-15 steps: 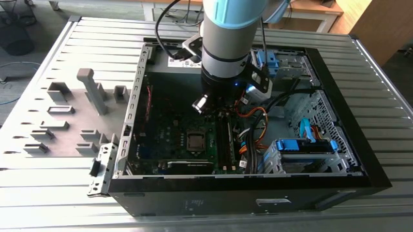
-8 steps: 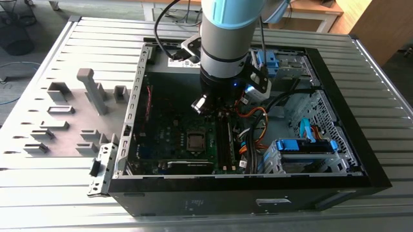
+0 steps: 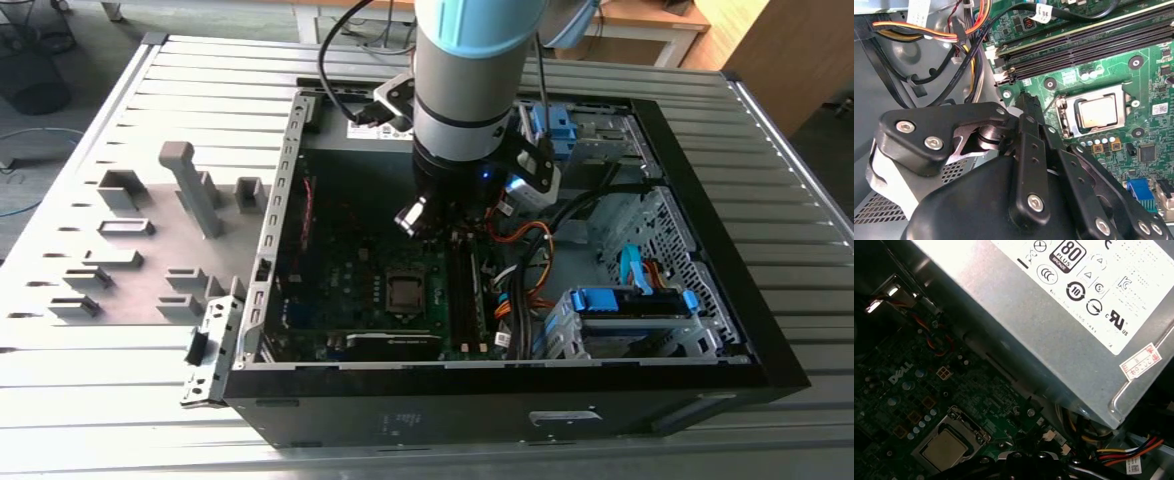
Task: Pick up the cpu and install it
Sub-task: 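Install the first cpu locking lever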
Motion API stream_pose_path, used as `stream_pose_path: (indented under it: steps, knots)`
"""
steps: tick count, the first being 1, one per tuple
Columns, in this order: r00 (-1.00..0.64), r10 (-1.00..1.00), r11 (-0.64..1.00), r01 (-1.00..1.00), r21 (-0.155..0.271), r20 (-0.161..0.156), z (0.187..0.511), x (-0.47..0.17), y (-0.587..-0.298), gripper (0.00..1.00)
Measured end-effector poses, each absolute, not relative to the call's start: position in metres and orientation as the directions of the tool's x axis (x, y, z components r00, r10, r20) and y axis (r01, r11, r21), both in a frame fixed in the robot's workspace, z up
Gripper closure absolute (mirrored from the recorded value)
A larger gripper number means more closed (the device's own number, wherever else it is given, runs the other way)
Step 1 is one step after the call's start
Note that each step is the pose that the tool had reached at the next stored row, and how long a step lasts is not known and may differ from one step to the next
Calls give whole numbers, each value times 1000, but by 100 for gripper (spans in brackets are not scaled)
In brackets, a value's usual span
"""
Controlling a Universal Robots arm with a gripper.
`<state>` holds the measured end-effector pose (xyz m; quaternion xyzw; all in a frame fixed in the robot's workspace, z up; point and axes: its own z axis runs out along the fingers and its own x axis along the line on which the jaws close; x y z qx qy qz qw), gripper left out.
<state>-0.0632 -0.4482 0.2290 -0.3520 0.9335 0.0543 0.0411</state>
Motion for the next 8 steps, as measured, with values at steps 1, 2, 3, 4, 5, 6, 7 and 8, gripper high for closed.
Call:
stream_pose_path:
  steps: [1, 2, 3, 4, 5, 6, 7, 8]
  knots:
    - [-749, -653, 746, -662, 71, -114, 229, -63, -448, 89]
    - [-749, -653, 746, -662, 70, -113, 229, -63, -448, 89]
    - [-749, -653, 747, -662, 69, -111, 229, -63, -448, 89]
    - [-749, -654, 747, -662, 67, -110, 229, -63, -449, 89]
    - [-749, -654, 747, -662, 66, -109, 229, -63, -449, 89]
    - [-749, -654, 747, -662, 65, -108, 229, -63, -449, 89]
    - [-749, -654, 747, -662, 64, -107, 229, -63, -449, 89]
    - [-749, -654, 747, -662, 62, -106, 229, -63, -450, 89]
